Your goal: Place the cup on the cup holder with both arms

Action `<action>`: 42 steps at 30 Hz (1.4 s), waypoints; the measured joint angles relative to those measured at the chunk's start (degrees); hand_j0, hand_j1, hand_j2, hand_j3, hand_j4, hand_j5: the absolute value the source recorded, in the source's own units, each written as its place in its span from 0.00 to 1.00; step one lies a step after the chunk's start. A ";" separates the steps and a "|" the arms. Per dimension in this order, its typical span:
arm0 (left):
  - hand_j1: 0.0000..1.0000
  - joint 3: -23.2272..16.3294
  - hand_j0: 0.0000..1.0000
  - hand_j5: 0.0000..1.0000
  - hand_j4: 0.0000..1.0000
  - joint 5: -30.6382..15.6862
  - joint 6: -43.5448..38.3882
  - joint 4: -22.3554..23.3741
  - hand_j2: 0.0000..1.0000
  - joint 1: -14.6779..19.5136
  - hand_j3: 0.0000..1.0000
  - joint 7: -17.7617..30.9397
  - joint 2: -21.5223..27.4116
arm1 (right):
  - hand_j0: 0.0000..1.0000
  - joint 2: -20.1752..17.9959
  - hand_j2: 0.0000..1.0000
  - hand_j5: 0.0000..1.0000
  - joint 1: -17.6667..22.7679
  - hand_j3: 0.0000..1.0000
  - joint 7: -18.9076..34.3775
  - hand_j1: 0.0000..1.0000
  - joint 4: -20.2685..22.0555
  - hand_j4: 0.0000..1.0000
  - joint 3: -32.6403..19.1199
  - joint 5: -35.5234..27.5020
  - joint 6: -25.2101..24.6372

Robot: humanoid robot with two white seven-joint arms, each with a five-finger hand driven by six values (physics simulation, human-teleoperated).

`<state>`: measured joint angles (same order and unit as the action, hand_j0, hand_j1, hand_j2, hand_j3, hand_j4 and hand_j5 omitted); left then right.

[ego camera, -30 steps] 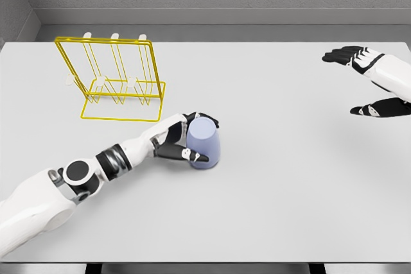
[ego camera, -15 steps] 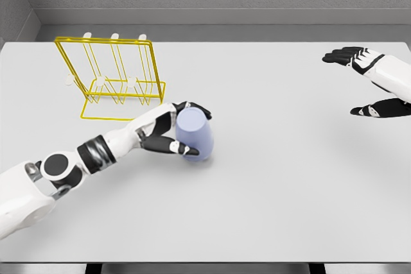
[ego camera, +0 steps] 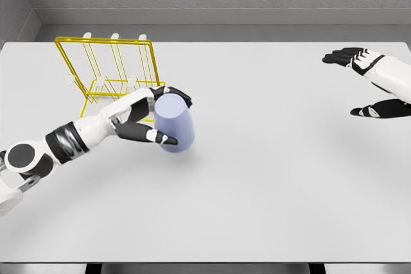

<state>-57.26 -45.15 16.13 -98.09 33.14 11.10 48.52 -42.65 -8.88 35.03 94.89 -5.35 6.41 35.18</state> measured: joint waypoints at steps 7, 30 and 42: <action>0.66 0.00 0.66 0.66 0.66 -1.66 1.45 -0.14 0.66 1.23 0.66 -0.01 2.53 | 1.00 0.03 1.00 1.00 0.35 1.00 0.00 1.00 0.00 1.00 -0.56 -0.02 -0.01; 0.66 0.98 0.66 0.66 0.66 -4.93 1.99 0.25 0.66 6.59 0.66 -0.01 5.61 | 1.00 0.00 1.00 1.00 0.35 1.00 0.00 1.00 0.00 1.00 -0.65 -0.02 -0.01; 0.66 1.94 0.66 0.66 0.66 -5.60 1.99 1.30 0.66 7.47 0.66 -0.02 5.67 | 1.00 0.00 1.00 1.00 0.44 1.00 0.00 1.00 -0.01 1.00 -0.68 -0.01 -0.01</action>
<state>-55.32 -50.75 18.12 -96.78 40.61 11.08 54.19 -42.66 -8.44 35.03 94.88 -6.03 6.40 35.18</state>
